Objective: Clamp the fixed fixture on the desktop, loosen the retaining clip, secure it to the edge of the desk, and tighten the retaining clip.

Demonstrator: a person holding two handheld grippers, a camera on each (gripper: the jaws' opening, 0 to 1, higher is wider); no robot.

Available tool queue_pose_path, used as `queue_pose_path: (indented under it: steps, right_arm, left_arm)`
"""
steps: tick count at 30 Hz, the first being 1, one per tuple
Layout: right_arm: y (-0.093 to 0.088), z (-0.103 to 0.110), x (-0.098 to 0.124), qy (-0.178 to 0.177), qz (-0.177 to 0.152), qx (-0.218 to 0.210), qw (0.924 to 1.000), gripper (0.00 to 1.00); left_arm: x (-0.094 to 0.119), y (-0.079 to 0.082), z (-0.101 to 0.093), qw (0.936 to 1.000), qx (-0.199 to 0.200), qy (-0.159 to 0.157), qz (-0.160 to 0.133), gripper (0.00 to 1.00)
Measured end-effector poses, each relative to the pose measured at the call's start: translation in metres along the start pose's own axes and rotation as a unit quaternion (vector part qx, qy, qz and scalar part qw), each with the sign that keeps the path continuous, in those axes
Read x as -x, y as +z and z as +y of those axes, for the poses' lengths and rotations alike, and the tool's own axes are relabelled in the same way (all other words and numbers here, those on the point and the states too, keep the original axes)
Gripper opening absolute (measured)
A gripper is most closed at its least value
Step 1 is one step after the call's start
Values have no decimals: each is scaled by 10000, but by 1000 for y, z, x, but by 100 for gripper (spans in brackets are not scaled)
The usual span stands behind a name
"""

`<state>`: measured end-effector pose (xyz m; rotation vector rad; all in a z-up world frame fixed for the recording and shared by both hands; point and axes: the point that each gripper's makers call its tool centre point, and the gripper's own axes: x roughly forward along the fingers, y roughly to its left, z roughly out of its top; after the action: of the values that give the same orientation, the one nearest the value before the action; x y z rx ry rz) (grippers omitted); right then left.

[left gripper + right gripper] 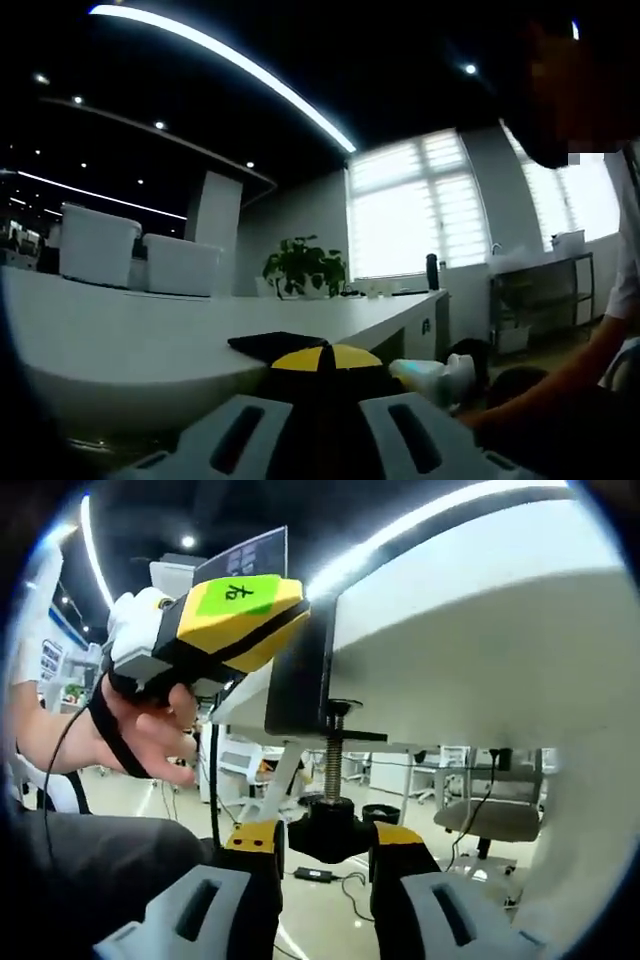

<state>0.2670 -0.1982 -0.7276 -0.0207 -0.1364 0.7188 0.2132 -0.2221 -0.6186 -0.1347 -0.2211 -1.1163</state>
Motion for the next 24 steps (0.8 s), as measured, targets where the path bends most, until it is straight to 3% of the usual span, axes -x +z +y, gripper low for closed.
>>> queue_pose_path:
  steps: [5,8,11,16,22,24]
  right_arm:
    - [1,-6,5,-643,-136,-179,9977,40]
    - [5,-9,16,-1278,-185,-111,9916,46]
    - [10,-9,27,-1765,-213,-31,9841,45]
    - [26,5,26,-1849,-345,442,9812,43]
    - [17,4,21,-1968,-173,656,9781,37]
    - [18,-4,23,-2154,-213,686,9739,31]
  left_arm:
    - [2,-1,2,10000,9,49,-6,3]
    - [3,-2,3,10000,-30,81,15,3]
    - [5,-1,4,9999,-103,101,21,3]
    - [6,0,4,9999,-132,100,16,3]
    - [6,0,4,9996,-251,121,74,3]
    - [6,0,4,9995,-267,128,82,3]
